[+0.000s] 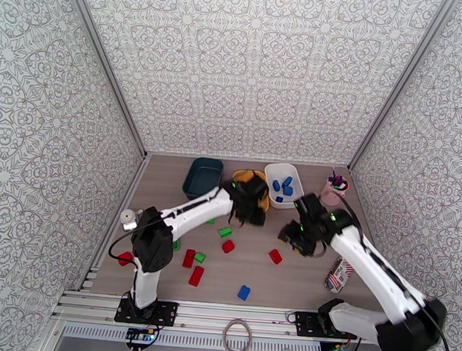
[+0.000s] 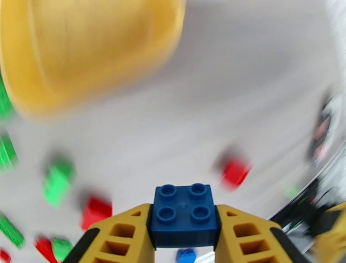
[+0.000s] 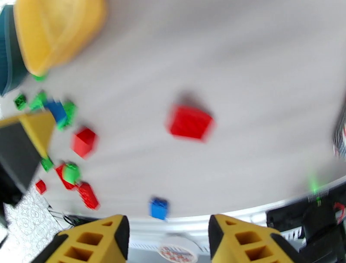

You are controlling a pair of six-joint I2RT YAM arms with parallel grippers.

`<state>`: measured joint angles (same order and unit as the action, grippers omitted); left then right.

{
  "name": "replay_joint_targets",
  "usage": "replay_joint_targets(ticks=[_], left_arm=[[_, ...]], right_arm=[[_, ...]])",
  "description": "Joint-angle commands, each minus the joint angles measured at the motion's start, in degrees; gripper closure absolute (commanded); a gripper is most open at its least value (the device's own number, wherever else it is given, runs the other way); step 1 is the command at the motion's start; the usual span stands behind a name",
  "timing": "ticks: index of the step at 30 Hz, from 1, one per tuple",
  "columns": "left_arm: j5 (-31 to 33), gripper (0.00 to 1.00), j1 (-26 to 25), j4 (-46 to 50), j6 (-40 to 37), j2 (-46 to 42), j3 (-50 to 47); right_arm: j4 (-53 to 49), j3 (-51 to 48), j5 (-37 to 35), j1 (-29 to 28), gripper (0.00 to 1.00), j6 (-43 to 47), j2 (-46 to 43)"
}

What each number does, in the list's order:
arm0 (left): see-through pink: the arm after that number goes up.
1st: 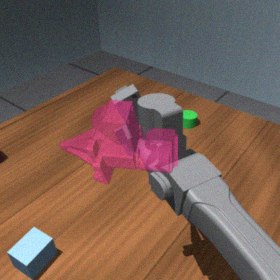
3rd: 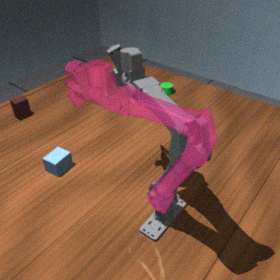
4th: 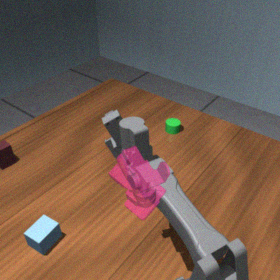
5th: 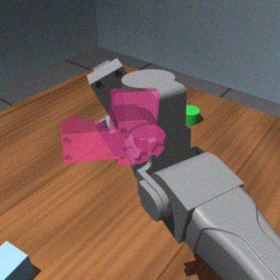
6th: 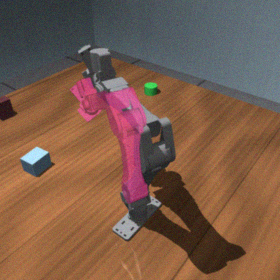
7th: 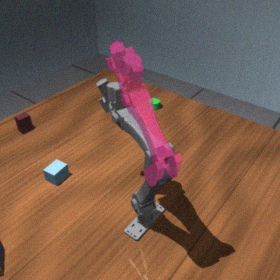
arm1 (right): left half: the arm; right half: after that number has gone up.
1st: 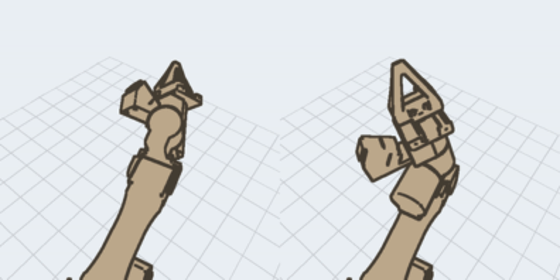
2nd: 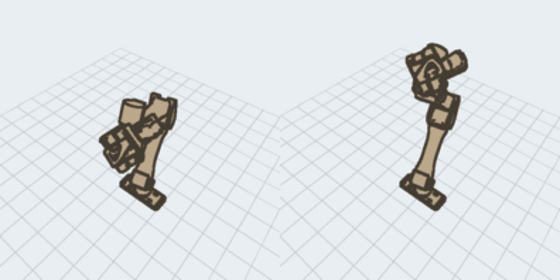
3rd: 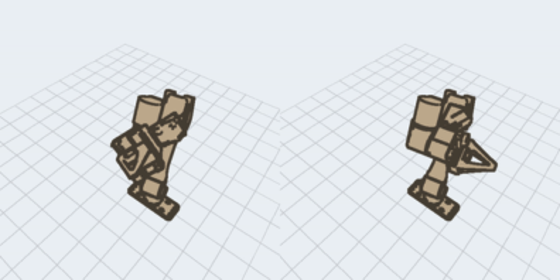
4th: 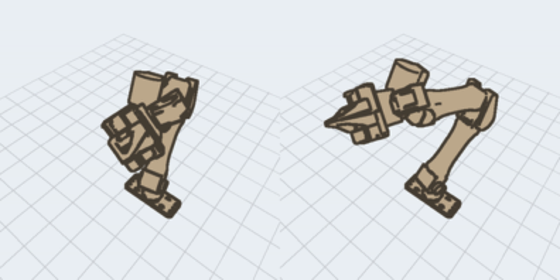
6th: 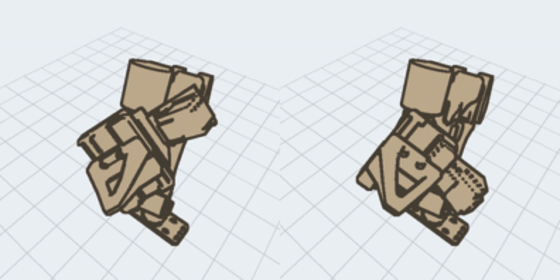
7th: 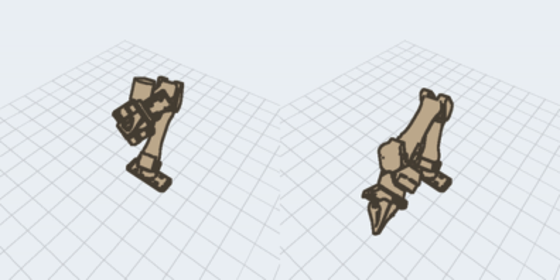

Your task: Sort the legos into containers by color

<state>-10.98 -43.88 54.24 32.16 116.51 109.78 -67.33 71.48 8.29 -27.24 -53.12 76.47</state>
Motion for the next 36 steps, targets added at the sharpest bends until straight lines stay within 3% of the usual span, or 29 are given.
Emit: replay_joint_targets(ticks=[1, 5, 8, 14, 24, 27, 29, 31, 36], left_arm=[[-6.75, 0.69, 2.66, 0.01, -2.22, 7.18, 8.97], [-11.32, 0.69, 6.66, -0.71, 1.49, 17.18, 23.69], [-15.13, 0.69, 9.22, -7.19, 6.80, 21.40, 26.36], [-21.33, 0.69, 12.04, -22.24, 17.71, 26.57, 25.86], [-26.26, 0.68, 11.49, -31.18, 23.39, 31.66, 28.41], [-26.77, 0.54, 11.02, -32.36, 23.83, 32.41, 29.09], [-26.57, 0.34, 10.75, -32.30, 23.75, 32.40, 29.42], [-26.12, 0.24, 10.57, -32.07, 22.99, 31.89, 29.39], [-25.69, 0.21, 10.22, -30.60, 20.88, 29.00, 28.56]], right_arm=[[-0.95, 4.76, -3.47, 1.50, 0.45, 4.56, 4.85], [4.23, 2.28, 3.95, 7.84, 0.46, 4.73, 6.24], [9.10, 0.00, 8.73, 11.06, 0.48, 5.55, 5.59], [5.87, 3.51, 6.69, 12.48, 0.48, 8.60, 7.62], [6.24, 1.46, 6.10, 13.79, 0.48, 7.77, 7.76], [6.39, 0.29, 6.37, 13.89, 0.47, 7.61, 7.00], [6.59, -0.45, 6.80, 13.93, 0.46, 7.63, 6.34], [6.76, -1.11, 7.08, 13.95, 0.44, 7.73, 5.50], [7.27, -2.54, 7.54, 13.89, 0.39, 8.80, 1.81]])
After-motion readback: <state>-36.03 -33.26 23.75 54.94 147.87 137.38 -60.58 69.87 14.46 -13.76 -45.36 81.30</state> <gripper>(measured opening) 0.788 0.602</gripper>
